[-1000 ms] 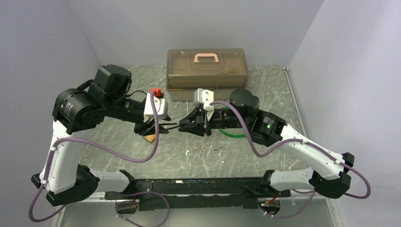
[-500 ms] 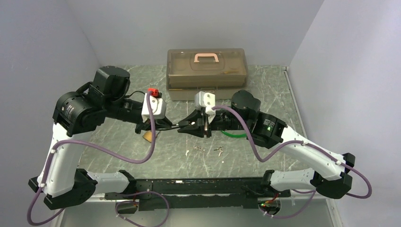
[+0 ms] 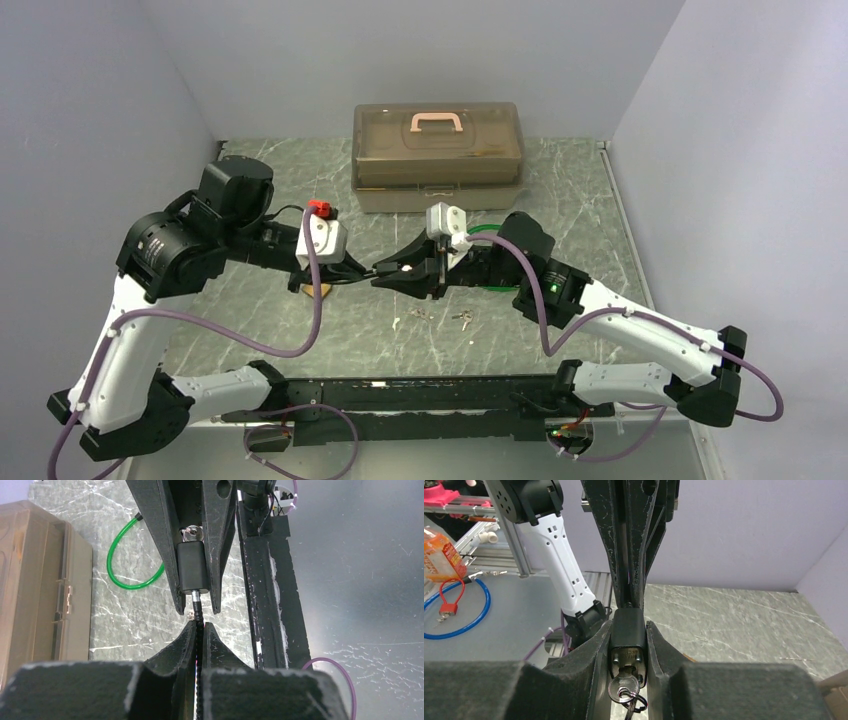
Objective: Unlock with the key
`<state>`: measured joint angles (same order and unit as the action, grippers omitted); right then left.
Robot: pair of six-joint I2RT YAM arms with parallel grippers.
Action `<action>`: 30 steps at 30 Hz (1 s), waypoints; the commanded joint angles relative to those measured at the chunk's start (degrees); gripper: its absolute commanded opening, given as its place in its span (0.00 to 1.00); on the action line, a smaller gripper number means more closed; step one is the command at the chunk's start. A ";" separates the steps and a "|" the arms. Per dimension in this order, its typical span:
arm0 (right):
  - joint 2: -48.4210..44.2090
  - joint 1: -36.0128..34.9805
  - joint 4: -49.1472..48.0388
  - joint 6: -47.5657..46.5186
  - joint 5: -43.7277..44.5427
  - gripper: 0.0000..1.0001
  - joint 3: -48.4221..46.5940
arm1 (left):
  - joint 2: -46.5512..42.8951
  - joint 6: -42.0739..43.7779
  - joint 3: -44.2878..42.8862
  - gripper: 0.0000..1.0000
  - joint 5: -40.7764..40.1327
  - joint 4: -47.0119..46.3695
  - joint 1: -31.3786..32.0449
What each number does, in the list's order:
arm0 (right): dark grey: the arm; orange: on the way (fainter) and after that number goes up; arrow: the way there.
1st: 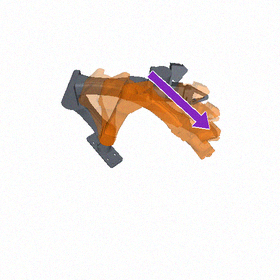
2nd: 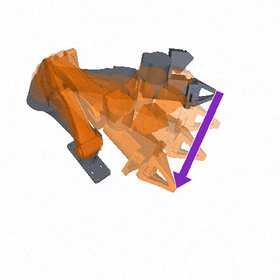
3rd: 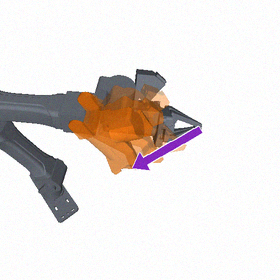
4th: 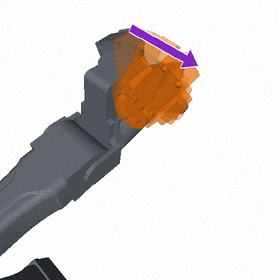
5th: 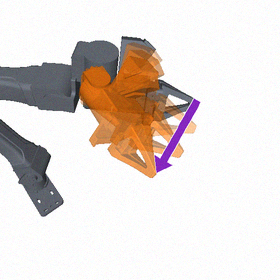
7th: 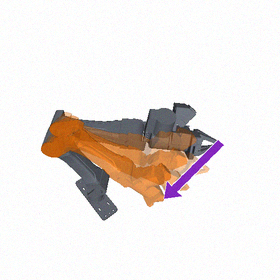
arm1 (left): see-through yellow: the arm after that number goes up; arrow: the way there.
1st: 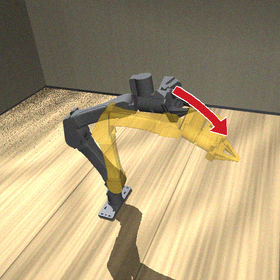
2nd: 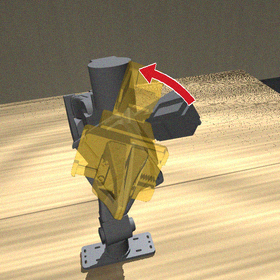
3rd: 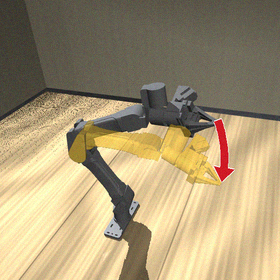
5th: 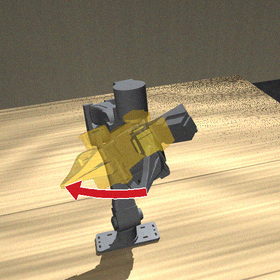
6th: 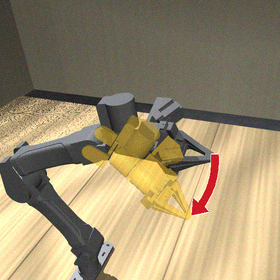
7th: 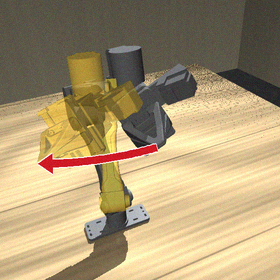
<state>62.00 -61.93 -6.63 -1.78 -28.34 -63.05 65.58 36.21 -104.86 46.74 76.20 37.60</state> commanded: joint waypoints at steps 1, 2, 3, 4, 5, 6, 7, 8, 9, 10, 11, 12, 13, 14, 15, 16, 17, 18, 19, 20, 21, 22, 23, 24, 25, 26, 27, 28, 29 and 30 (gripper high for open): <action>-2.50 -0.13 -19.48 1.67 1.14 0.00 -1.01 | -0.10 1.02 2.99 0.03 2.98 0.57 0.20; -2.92 -0.03 -19.64 1.69 1.51 0.00 -0.79 | -0.17 1.80 3.01 0.02 2.21 1.23 0.21; -3.26 0.30 -19.26 1.69 1.66 0.00 -0.67 | -0.19 2.44 2.74 0.00 1.15 1.84 0.19; -3.73 0.77 -18.49 1.69 1.70 0.00 -0.63 | -0.19 3.86 2.04 0.00 0.03 2.74 0.19; -4.56 1.49 -17.82 1.69 1.64 0.00 -0.48 | -0.18 4.74 1.50 0.00 -1.18 4.10 0.24; -5.31 2.32 -17.23 3.22 1.38 0.00 -0.16 | -0.26 5.76 0.91 0.00 -2.45 4.97 0.15; -6.17 3.25 -16.60 3.73 1.18 0.00 0.26 | -0.51 6.87 0.44 0.00 -4.25 5.67 0.17; -7.16 4.04 -15.85 4.04 0.86 0.00 0.66 | -0.81 7.69 0.10 0.00 -6.26 6.07 0.20; -8.11 4.89 -14.86 4.24 0.72 0.00 1.16 | -1.41 8.60 -0.06 0.00 -9.46 6.35 0.15; -9.01 5.69 -13.54 4.20 0.59 0.00 1.39 | -2.09 9.57 -0.08 0.00 -11.81 6.53 0.16; -9.75 6.35 -11.87 4.03 0.61 0.00 1.51 | -2.85 10.52 -0.19 0.00 -13.96 6.77 0.11; -10.31 6.81 -10.30 3.72 0.70 0.00 1.64 | -3.63 11.60 -0.32 0.00 -15.96 7.05 0.16; -10.73 7.23 -8.78 3.45 0.65 0.00 1.69 | -4.27 12.44 -0.72 0.00 -17.78 7.29 0.18; -11.08 7.60 -7.21 3.11 0.61 0.00 1.55 | -4.80 13.15 -1.43 0.00 -19.23 7.65 0.17; -11.15 7.93 -5.51 2.73 0.60 0.00 1.13 | -5.04 13.37 -2.38 0.00 -20.29 8.00 0.17; -10.99 8.24 -3.86 2.45 0.48 0.00 0.76 | -5.14 13.06 -3.31 0.00 -21.04 7.87 0.15; -10.72 8.32 -2.79 2.36 0.29 0.00 0.47 | -5.28 12.67 -4.15 0.00 -21.27 7.53 0.15; -10.30 8.46 -1.66 2.36 -0.13 0.00 0.28 | -5.45 11.75 -4.77 0.00 -21.58 6.34 0.14; -9.69 8.57 -1.29 2.57 -0.34 0.00 0.15 | -5.73 10.04 -5.04 0.00 -21.83 4.45 0.11; -9.07 8.58 -1.31 3.00 -0.89 0.00 0.26 | -6.07 8.55 -4.98 0.01 -22.24 2.32 0.12; -8.38 8.58 -1.50 3.46 -1.33 0.00 0.45 | -6.42 6.80 -4.64 0.07 -23.17 -0.27 0.17; -7.54 8.60 -1.35 3.90 -1.51 0.00 0.47 | -6.65 5.13 -4.54 0.21 -24.66 -2.65 0.12; -6.44 8.53 -0.75 4.08 -1.50 0.00 0.40 | -6.77 3.37 -4.65 0.47 -26.97 -5.57 0.14; -5.92 8.62 0.13 3.97 -1.40 0.00 0.32 | -6.67 2.33 -5.14 0.84 -29.75 -7.34 0.16; -5.06 8.52 1.09 3.66 -1.19 0.00 0.34 | -6.32 1.99 -6.19 0.97 -33.30 -8.36 0.14; -4.62 8.60 1.91 3.63 -0.85 0.00 0.42 | -5.77 1.99 -7.68 0.99 -36.17 -9.18 0.17; -4.22 8.58 2.53 3.44 -0.51 0.00 0.84 | -5.21 2.09 -9.50 0.99 -38.71 -9.83 0.15; -3.78 8.60 3.31 3.53 -0.17 0.00 1.13 | -4.56 2.34 -11.37 0.99 -41.20 -10.23 0.11; -3.30 8.58 3.89 3.74 -0.04 0.00 1.48 | -3.92 2.78 -13.15 0.99 -43.68 -10.40 0.17; -2.77 8.54 4.18 4.04 -0.14 0.00 2.03 | -3.36 2.85 -14.39 0.99 -46.01 -10.76 0.15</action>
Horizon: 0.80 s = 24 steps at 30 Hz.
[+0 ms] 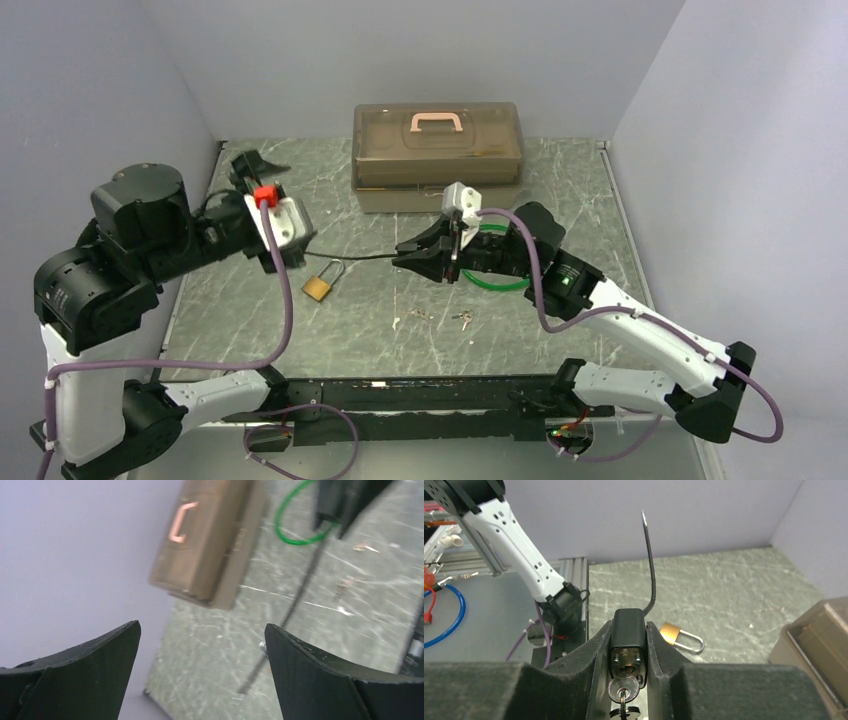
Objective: Unlock with the key
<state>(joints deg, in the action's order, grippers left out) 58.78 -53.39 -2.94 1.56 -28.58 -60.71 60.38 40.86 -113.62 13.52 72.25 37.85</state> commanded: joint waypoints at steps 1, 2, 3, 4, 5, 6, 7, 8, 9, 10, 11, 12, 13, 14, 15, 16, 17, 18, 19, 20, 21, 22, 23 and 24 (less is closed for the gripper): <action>1.08 0.03 0.66 1.09 -0.07 0.00 -0.04 | 2.35 -1.79 -6.47 0.99 -15.25 -6.96 -0.14; 1.60 0.04 0.57 1.50 -0.10 0.00 0.36 | 2.71 -1.58 -6.88 1.00 -17.21 -6.76 -0.16; 2.10 0.05 0.14 1.96 0.04 0.00 0.92 | 2.87 -1.53 -6.72 0.99 -19.13 -6.43 -0.16; 2.52 0.04 -1.22 2.44 0.02 0.00 1.54 | 2.86 -1.87 -5.92 0.99 -20.70 -6.11 -0.34; 3.13 0.03 -2.02 2.65 0.10 0.00 2.13 | 2.63 -2.46 -4.96 1.00 -21.70 -5.70 -0.55; 4.00 -0.01 -2.49 2.55 0.22 0.00 2.32 | 2.33 -3.18 -3.41 0.99 -21.99 -5.01 -0.78; 5.06 0.02 -2.75 2.48 0.51 0.00 2.28 | 1.89 -3.90 -1.74 0.99 -21.66 -4.29 -1.20; 6.25 0.01 -3.10 2.40 0.66 0.00 2.14 | 1.32 -4.63 0.15 0.99 -21.08 -3.59 -1.66; 7.36 0.02 -4.04 2.42 0.64 0.00 2.17 | 0.98 -5.34 2.16 0.99 -20.48 -2.98 -2.24; 8.60 0.06 -5.22 2.47 0.72 0.00 2.25 | 0.73 -6.12 3.92 0.99 -20.20 -2.45 -2.84; 9.75 0.12 -6.33 2.34 0.84 0.00 2.09 | 0.63 -6.84 5.48 0.99 -19.79 -1.87 -3.71; 11.24 0.12 -7.19 2.13 1.03 0.00 1.70 | 0.74 -7.63 7.39 0.99 -19.27 -0.92 -4.94; 13.28 0.17 -7.84 1.81 1.52 0.00 1.05 | 0.91 -8.17 8.86 0.99 -18.32 -0.20 -5.96; 15.03 0.21 -8.27 1.37 2.00 0.00 0.27 | 1.03 -8.53 10.44 0.99 -17.32 0.48 -7.18; 16.82 0.40 -9.03 0.99 2.22 0.00 -0.34 | 1.05 -8.55 12.12 0.99 -16.25 1.12 -8.27; 18.73 0.70 -9.67 0.87 2.57 0.00 -1.03 | 0.95 -8.57 13.98 0.99 -15.68 1.25 -9.31; 20.44 1.14 -10.61 1.00 2.74 0.00 -1.58 | 0.58 -8.48 16.18 0.99 -15.10 0.84 -10.46; 22.27 1.77 -12.22 1.14 2.95 0.00 -2.24 | 0.05 -8.15 18.16 0.99 -14.31 0.22 -11.86; 24.12 2.35 -13.19 1.23 3.88 0.00 -2.75 | -0.49 -7.63 20.20 0.99 -13.68 -0.27 -13.09; 25.89 2.90 -14.17 1.40 4.38 0.00 -3.24 | -0.97 -7.31 21.94 0.99 -12.93 -0.79 -14.25; 27.76 3.46 -15.48 1.62 4.70 0.00 -3.58 | -1.42 -7.00 23.62 0.99 -12.39 -1.44 -15.34; 29.30 3.90 -16.55 1.79 5.51 0.00 -3.92 | -1.99 -6.48 25.13 0.99 -11.61 -1.95 -16.61; 31.13 4.47 -17.79 2.02 5.66 0.00 -4.22 | -2.42 -6.09 26.32 1.00 -10.69 -2.31 -17.71; 32.71 4.75 -18.70 2.30 5.78 0.00 -4.60 | -2.85 -5.86 27.63 0.99 -9.93 -2.88 -19.00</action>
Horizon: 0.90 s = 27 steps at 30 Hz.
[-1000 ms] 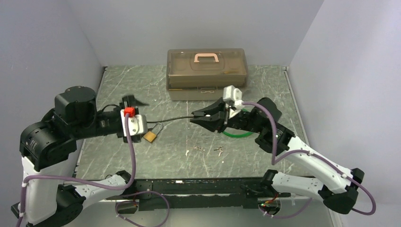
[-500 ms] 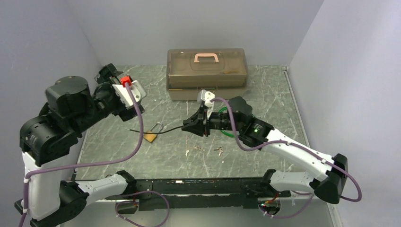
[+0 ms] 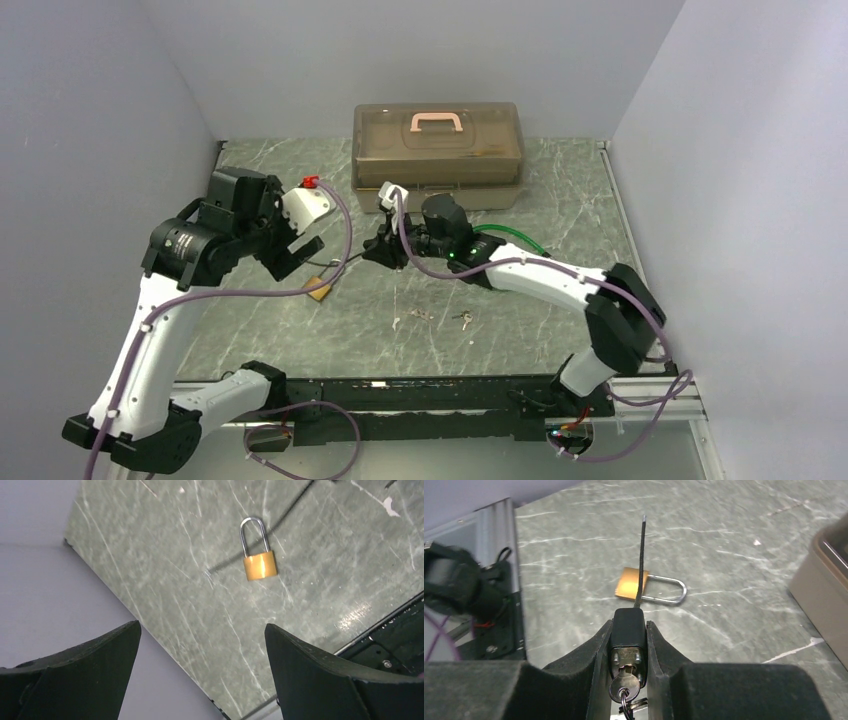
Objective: Unlock with the key
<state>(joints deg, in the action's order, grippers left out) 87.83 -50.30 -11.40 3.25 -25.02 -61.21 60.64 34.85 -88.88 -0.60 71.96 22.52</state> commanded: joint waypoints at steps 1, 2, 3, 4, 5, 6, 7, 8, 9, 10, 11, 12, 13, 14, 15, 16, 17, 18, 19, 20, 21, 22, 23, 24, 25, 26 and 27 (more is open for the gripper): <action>5.40 2.02 -11.05 0.70 2.32 0.00 -4.57 | -3.42 0.31 4.00 0.99 4.97 -3.10 -4.79; 7.01 2.17 -11.69 0.44 2.32 0.00 -5.12 | -3.69 0.54 5.27 0.99 5.78 -3.47 -5.72; 8.55 2.20 -12.02 -0.04 2.38 0.00 -5.59 | -3.95 0.72 6.35 0.99 6.54 -3.98 -6.51; 10.11 2.21 -12.47 -0.72 2.43 0.00 -6.06 | -4.34 0.70 7.61 0.99 6.76 -4.71 -7.17; 11.63 2.17 -13.23 -1.25 2.43 0.00 -6.37 | -4.69 0.51 8.67 0.99 7.33 -5.53 -7.98; 13.17 2.22 -13.78 -1.47 2.56 0.00 -6.68 | -4.96 0.34 9.77 0.99 8.10 -6.07 -8.77; 15.26 2.20 -13.71 -1.97 2.88 0.00 -7.33 | -5.14 0.07 10.57 0.99 8.71 -6.47 -9.47; 16.74 2.20 -13.14 -2.63 3.40 0.00 -8.13 | -5.22 -0.14 11.06 1.00 9.21 -6.77 -10.29; 18.21 2.14 -12.92 -2.71 3.71 0.00 -8.71 | -5.19 -0.42 11.43 0.99 9.60 -6.89 -10.90; 19.32 2.10 -13.21 -4.57 4.52 0.00 -8.79 | -5.22 -0.64 11.57 0.99 9.94 -7.04 -11.45; 20.19 2.10 -14.01 -5.49 5.17 0.00 -8.48 | -5.22 -1.11 11.62 0.99 10.00 -7.51 -12.11; 21.09 2.12 -14.52 -6.56 6.78 0.00 -8.41 | -5.41 -1.32 11.49 0.99 10.17 -7.87 -12.67; 21.68 2.04 -14.34 -7.56 8.32 0.00 -8.50 | -5.49 -1.49 11.35 0.99 10.40 -7.78 -13.16; 22.30 1.94 -13.96 -8.97 9.85 0.00 -8.63 | -5.53 -1.56 10.98 0.99 10.52 -7.61 -13.47; 22.70 1.85 -13.66 -10.60 11.17 0.00 -8.55 | -5.53 -1.69 10.59 0.99 10.41 -7.38 -13.61; 22.99 1.61 -13.50 -12.38 12.66 0.01 -8.34 | -5.53 -1.79 10.27 0.99 10.20 -7.22 -13.71; 23.26 1.35 -13.55 -14.07 14.23 0.03 -7.92 | -5.61 -1.85 10.15 0.99 9.84 -7.24 -13.80; 23.45 1.04 -13.52 -15.60 15.82 0.05 -7.70 | -5.70 -1.96 9.99 0.99 9.53 -7.19 -13.82; 23.77 0.67 -13.36 -17.45 17.74 0.09 -7.48 | -5.77 -2.04 9.83 0.99 9.44 -7.12 -13.91; 24.17 0.31 -13.22 -19.23 19.27 0.12 -7.25 | -5.86 -2.21 9.72 1.00 9.31 -7.10 -13.91; 24.48 -0.22 -13.21 -21.14 21.22 0.12 -7.00 | -5.99 -2.50 9.65 0.99 9.23 -7.22 -13.91; 24.77 -0.90 -14.05 -23.05 23.57 0.11 -6.38 | -6.13 -2.70 9.56 1.00 9.22 -7.37 -13.91; 25.17 -1.51 -15.01 -24.86 26.03 0.10 -5.78 | -6.27 -2.94 9.51 0.99 9.29 -7.49 -13.91; 25.72 -2.69 -16.16 -27.85 29.09 0.10 -5.35 | -6.38 -3.28 9.45 0.99 9.33 -7.64 -13.95; 26.45 -3.51 -17.75 -30.08 32.49 0.12 -4.88 | -6.46 -3.56 9.34 0.99 9.32 -7.77 -13.94; 27.15 -4.37 -18.37 -32.11 33.94 0.15 -4.73 | -6.50 -3.78 9.19 1.00 9.35 -7.84 -13.91; 28.07 -4.97 -19.34 -33.81 35.70 0.16 -4.50 | -6.50 -4.08 9.05 0.99 9.38 -7.84 -13.91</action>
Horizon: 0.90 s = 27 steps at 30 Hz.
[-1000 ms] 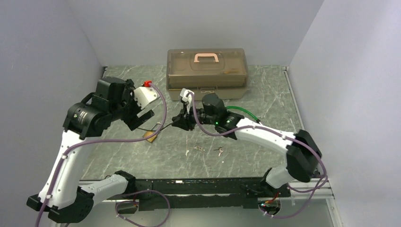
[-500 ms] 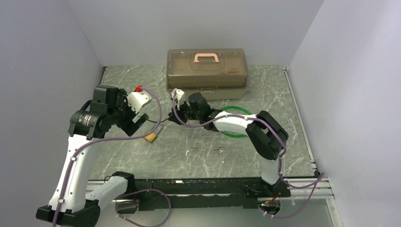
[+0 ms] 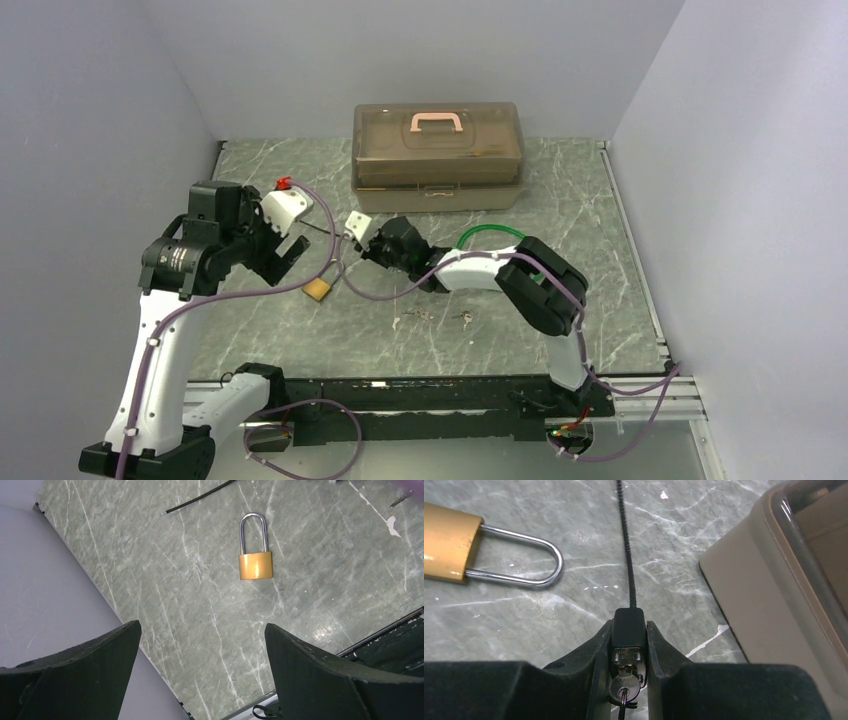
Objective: Unlock with the key
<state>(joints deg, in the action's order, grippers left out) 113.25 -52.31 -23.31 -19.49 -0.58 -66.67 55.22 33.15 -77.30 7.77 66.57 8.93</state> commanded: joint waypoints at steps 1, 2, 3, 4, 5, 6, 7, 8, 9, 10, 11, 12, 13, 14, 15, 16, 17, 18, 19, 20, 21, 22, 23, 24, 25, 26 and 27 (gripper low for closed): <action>3.24 -3.53 -7.85 -12.21 12.71 0.16 1.08 | -1.08 -2.65 -2.71 0.99 1.16 -2.37 -0.37; 3.65 -3.98 -7.69 -12.83 12.94 0.17 1.08 | -1.08 -2.91 -2.91 1.00 1.19 -2.28 -0.32; 4.06 -4.28 -7.70 -13.00 12.97 0.17 1.29 | -1.22 -2.99 -3.02 1.00 1.26 -2.17 -0.32; 4.30 -4.64 -7.71 -12.74 13.00 0.19 1.60 | -1.44 -3.04 -3.03 0.99 1.16 -2.19 -0.32; 4.52 -4.92 -7.32 -12.32 12.72 0.22 1.84 | -1.70 -3.08 -2.96 1.00 1.00 -2.35 -0.32; 4.67 -5.21 -6.62 -11.74 12.38 0.26 2.10 | -1.96 -3.09 -2.95 0.99 0.74 -2.28 -0.32; 4.77 -5.62 -5.71 -11.23 11.91 0.30 2.23 | -2.18 -2.97 -3.13 0.99 0.53 -2.13 -0.32; 4.83 -6.06 -4.85 -10.82 11.34 0.33 2.51 | -2.40 -2.87 -3.37 0.99 0.35 -1.95 -0.33; 4.87 -6.49 -4.23 -10.52 10.70 0.37 2.87 | -2.59 -2.75 -3.50 0.99 0.18 -1.74 -0.36; 4.85 -6.83 -3.80 -9.81 10.43 0.41 3.27 | -2.77 -2.57 -3.62 0.99 0.00 -1.55 -0.34; 4.87 -7.03 -3.16 -8.99 9.91 0.46 3.52 | -2.95 -2.50 -3.77 0.99 -0.11 -1.42 -0.32; 4.83 -7.15 -2.32 -8.05 9.34 0.51 3.56 | -3.01 -2.55 -4.09 0.99 -0.12 -1.25 -0.32; 4.68 -7.23 -1.57 -6.79 9.07 0.57 3.65 | -3.01 -2.56 -4.28 0.99 -0.05 -1.00 -0.38; 4.18 -7.19 -1.12 -5.80 8.62 0.63 3.85 | -3.01 -2.52 -4.53 0.99 0.03 -0.80 -0.32; 3.53 -7.17 -1.05 -4.78 8.32 0.69 4.22 | -3.06 -2.46 -4.72 0.99 0.08 -0.68 -0.36; 2.64 -7.09 -0.93 -3.20 7.89 0.73 4.60 | -3.03 -2.45 -4.85 0.99 0.06 -0.55 -0.32; 1.62 -7.01 -0.71 -2.07 7.72 0.76 4.97 | -3.13 -2.40 -5.06 0.99 -0.02 -0.44 -0.32; 0.17 -6.78 -0.34 -0.59 7.64 0.78 5.23 | -3.22 -2.39 -5.19 0.99 -0.11 -0.30 -0.32; -1.50 -6.49 0.34 1.05 7.54 0.79 5.31 | -3.27 -2.31 -5.34 0.99 -0.12 -0.16 -0.36; -3.39 -6.12 1.92 2.76 7.48 0.81 5.13 | -3.20 -2.21 -5.59 0.99 -0.20 0.09 -0.32; -5.73 -5.68 3.14 4.63 7.44 0.82 4.76 | -3.13 -2.16 -5.86 0.99 -0.21 0.46 -0.36; -7.87 -5.38 4.23 6.44 7.38 0.82 4.57 | -3.07 -2.08 -6.05 0.99 -0.21 0.79 -0.36; -10.30 -4.94 5.46 8.28 7.13 0.83 4.35 | -2.93 -1.95 -6.18 0.99 -0.24 1.10 -0.32; -12.56 -4.58 6.93 10.40 7.16 0.92 3.91 | -2.86 -1.86 -6.20 0.99 -0.29 1.37 -0.32; -14.53 -4.27 9.20 12.57 7.36 0.99 3.12 | -2.72 -1.81 -6.18 0.99 -0.49 1.64 -0.33; -16.22 -3.96 12.22 14.96 7.69 0.99 1.84 | -2.48 -1.73 -5.93 0.99 -0.63 1.78 -0.32; -17.70 -3.64 15.26 17.33 8.29 1.00 0.69 | -2.26 -1.65 -5.61 0.99 -0.75 2.06 -0.33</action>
<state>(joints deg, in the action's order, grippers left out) 104.99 -57.52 -15.66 -13.65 7.09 -61.49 52.66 31.86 -81.43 7.66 67.70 8.91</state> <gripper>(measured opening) 0.976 0.994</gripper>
